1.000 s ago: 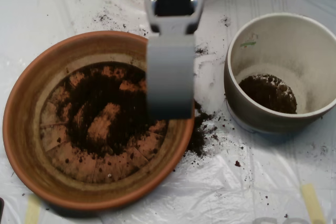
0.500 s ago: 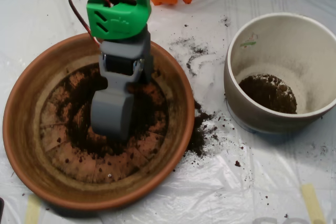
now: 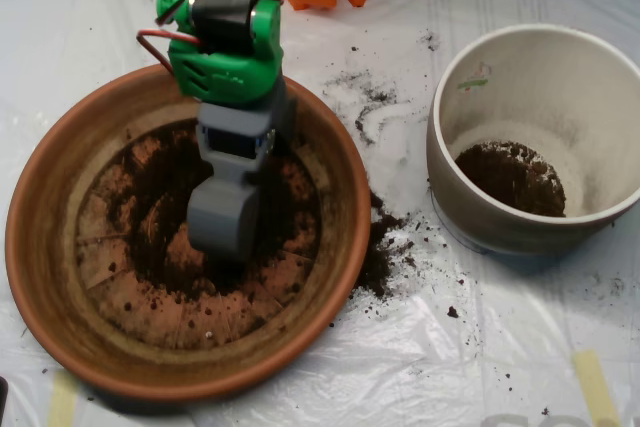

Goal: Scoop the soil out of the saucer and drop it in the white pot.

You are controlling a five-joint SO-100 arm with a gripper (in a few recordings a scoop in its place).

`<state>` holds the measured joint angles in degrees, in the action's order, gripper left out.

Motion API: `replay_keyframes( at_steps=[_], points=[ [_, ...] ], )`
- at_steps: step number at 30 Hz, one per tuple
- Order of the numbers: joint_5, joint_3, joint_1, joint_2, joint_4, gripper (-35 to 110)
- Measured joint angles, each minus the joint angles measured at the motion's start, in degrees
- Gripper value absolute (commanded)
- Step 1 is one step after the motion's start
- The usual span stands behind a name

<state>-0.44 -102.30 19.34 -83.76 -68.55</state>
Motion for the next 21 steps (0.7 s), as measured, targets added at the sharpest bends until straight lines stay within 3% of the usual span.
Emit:
replay_keyframes(
  at_steps=[6,21],
  points=[
    [0.2,2.5,0.4,6.0,-2.5,46],
    [-1.3,3.3,1.0,8.2,6.9,43]
  ],
)
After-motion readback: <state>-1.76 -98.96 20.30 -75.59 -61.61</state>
